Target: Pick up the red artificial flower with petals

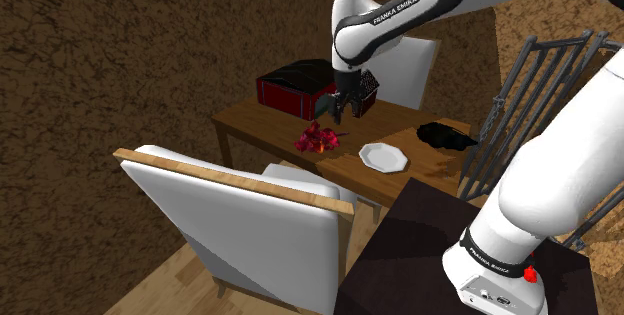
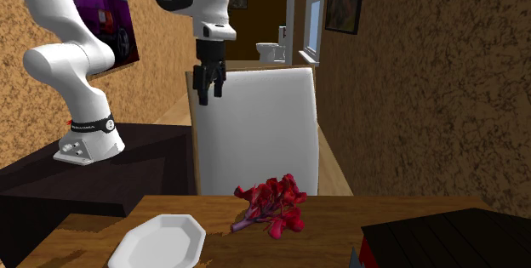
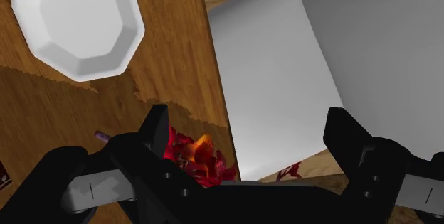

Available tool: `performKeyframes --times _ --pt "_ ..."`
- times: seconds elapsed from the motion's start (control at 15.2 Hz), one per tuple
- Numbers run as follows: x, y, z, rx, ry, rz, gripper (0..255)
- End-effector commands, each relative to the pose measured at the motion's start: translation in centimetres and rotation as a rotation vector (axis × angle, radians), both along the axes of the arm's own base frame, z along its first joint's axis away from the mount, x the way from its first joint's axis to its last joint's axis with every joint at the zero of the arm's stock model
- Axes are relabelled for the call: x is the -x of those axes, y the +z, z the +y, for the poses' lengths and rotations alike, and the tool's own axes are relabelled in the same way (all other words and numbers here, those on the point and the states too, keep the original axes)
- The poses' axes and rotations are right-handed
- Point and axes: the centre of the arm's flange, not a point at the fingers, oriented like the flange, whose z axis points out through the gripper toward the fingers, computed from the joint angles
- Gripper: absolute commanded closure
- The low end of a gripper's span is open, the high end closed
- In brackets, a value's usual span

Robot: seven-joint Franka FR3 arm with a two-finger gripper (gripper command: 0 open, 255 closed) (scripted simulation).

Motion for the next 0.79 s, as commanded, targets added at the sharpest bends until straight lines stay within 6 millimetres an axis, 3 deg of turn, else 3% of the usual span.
performKeyframes --times 0.0,0.73 --pt "-1.3 -2.2 -1.0 0.009 -0.017 0.007 0" --pt "-8.2 -13.0 -8.2 0.055 -0.108 0.046 0"
